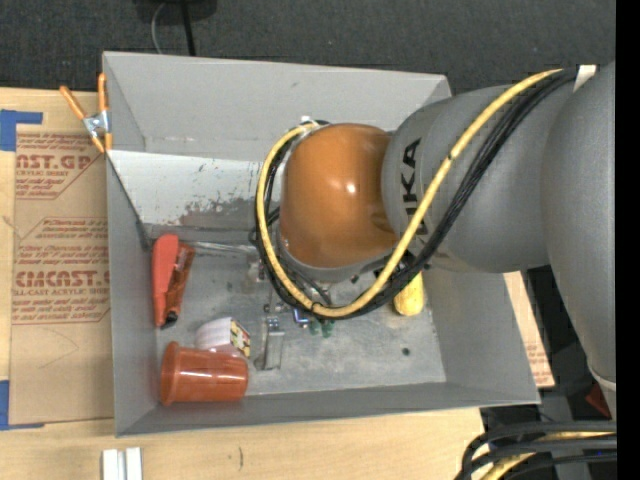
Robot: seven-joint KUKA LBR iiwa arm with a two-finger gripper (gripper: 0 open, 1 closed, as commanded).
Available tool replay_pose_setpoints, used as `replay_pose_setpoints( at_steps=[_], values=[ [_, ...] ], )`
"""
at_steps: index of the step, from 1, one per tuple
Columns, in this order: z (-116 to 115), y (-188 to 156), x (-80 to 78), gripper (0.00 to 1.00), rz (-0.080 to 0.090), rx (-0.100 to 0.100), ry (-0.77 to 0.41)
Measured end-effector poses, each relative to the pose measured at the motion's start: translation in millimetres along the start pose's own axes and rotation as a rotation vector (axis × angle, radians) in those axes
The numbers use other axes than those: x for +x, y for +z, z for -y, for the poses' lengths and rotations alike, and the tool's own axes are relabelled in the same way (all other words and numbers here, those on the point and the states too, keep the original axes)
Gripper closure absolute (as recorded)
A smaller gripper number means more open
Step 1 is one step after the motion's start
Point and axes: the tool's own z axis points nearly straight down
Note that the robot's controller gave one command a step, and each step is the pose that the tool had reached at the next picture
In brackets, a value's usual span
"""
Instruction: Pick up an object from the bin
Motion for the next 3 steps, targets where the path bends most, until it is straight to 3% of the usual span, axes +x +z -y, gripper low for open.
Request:
replay_pose_setpoints(
  at_steps=[1, 2, 3],
  values=[
    [0.7, -4.2, -1.9, 0.0, 0.007, -0.001, 0.002],
    [-4.9, 21.7, -4.0, 0.0, 0.011, -0.001, -0.088],
    [-22.7, 74.7, -2.3, 0.0, 0.011, 0.0, -0.311]
  ],
)
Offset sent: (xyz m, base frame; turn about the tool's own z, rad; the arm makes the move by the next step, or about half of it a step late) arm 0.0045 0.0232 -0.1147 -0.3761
